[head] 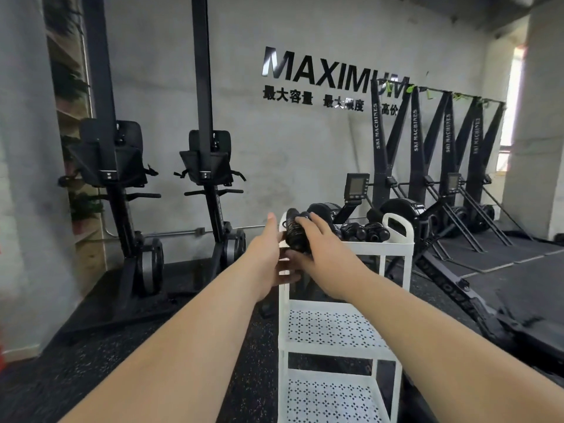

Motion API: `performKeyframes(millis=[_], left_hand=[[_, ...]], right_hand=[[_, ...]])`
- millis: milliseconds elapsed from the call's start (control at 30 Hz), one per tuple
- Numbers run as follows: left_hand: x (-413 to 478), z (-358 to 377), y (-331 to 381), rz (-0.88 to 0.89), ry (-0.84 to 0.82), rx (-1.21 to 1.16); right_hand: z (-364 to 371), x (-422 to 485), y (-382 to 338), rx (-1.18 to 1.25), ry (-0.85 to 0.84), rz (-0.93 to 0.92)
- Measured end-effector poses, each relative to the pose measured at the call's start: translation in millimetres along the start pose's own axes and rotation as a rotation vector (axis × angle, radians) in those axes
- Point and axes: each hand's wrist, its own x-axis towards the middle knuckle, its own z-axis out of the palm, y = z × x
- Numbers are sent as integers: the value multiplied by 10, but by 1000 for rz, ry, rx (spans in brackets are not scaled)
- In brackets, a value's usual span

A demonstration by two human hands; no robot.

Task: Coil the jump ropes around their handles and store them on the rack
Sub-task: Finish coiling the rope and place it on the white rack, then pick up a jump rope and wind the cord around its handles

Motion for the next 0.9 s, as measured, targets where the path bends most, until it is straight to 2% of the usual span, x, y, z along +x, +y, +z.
performKeyframes(millis=[133,400,533,733,800,900], left_hand=[[139,-80,67,67,22,29],[470,-256,-121,70,62,228],[602,-296,-186,83,49,296],[639,-310,-290,97,22,358],[618,-306,-286,103,14,390],[546,-291,-251,122,28,446]], right_hand=[[8,490,233,-83,-5,53],[157,1313,601,-322,-183,67],[270,1528,617,-328,-180,78],[322,1619,597,-314,-386,223],[295,1604,577,-345,-392,223],[282,1525,549,-394,-308,235]])
